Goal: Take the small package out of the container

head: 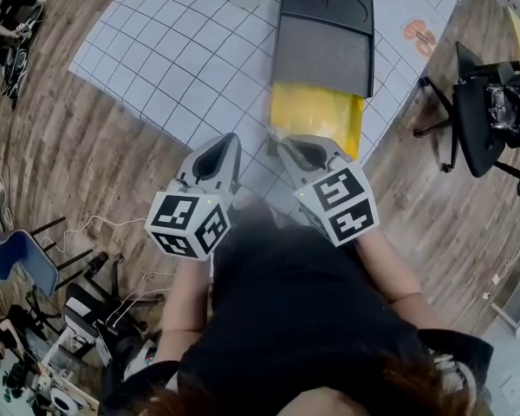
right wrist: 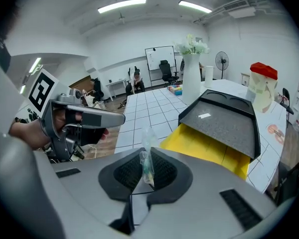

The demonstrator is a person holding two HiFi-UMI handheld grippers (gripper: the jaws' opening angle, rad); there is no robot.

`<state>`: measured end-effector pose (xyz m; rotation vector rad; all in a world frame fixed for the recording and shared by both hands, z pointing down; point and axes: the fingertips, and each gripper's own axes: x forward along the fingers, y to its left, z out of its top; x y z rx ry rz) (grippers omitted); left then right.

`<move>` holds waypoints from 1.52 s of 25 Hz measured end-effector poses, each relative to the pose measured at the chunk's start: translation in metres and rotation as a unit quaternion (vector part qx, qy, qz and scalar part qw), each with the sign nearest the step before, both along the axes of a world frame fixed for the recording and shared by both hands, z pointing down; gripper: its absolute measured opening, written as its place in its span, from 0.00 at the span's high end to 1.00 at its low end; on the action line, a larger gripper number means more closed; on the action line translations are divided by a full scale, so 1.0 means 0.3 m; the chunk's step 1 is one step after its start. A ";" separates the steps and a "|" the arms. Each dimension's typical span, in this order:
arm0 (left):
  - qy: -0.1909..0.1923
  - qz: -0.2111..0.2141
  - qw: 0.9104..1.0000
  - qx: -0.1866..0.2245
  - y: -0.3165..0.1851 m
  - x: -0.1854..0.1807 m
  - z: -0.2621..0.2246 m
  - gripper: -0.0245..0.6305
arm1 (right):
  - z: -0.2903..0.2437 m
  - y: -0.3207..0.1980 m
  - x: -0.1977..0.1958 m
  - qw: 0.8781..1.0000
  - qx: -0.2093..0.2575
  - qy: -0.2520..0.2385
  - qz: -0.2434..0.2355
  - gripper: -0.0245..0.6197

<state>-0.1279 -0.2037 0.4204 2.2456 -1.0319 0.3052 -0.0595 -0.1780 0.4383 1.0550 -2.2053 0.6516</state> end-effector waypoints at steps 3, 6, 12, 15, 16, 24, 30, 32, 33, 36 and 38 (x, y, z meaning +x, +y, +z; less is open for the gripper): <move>-0.002 0.001 1.000 0.010 0.011 0.022 -0.027 0.92 | -0.031 0.002 0.037 1.000 0.014 -0.006 0.009 0.91; -0.005 0.000 1.000 0.020 0.018 0.042 -0.050 0.92 | -0.059 0.004 0.078 0.999 0.028 -0.011 0.019 0.92; -0.011 -0.004 0.999 0.039 0.026 0.073 -0.094 0.92 | -0.112 0.014 0.162 0.997 0.054 -0.025 0.042 0.92; -0.013 -0.006 0.999 0.046 0.028 0.082 -0.114 0.92 | -0.134 0.019 0.201 0.996 0.064 -0.030 0.054 0.92; -0.013 -0.006 0.999 0.048 0.029 0.085 -0.119 0.92 | -0.141 0.021 0.214 0.996 0.068 -0.031 0.058 0.92; -0.015 -0.003 0.998 0.054 0.055 0.119 -0.138 0.92 | -0.175 0.044 0.300 0.992 0.085 -0.033 0.084 0.92; -0.019 -0.004 0.999 0.050 0.069 0.117 -0.132 0.92 | -0.191 0.049 0.344 0.990 0.093 -0.034 0.100 0.93; -0.020 -0.006 0.999 0.049 0.073 0.111 -0.130 0.92 | -0.187 0.053 0.360 0.989 0.092 -0.034 0.106 0.93; -0.020 -0.007 0.999 0.049 0.074 0.107 -0.129 0.92 | -0.185 0.054 0.366 0.989 0.091 -0.036 0.109 0.93; -0.021 -0.009 0.999 0.048 0.076 0.099 -0.123 0.92 | -0.180 0.058 0.377 0.989 0.088 -0.039 0.116 0.93; -0.021 -0.009 0.999 0.048 0.078 0.095 -0.123 0.92 | -0.181 0.061 0.379 0.988 0.089 -0.039 0.118 0.93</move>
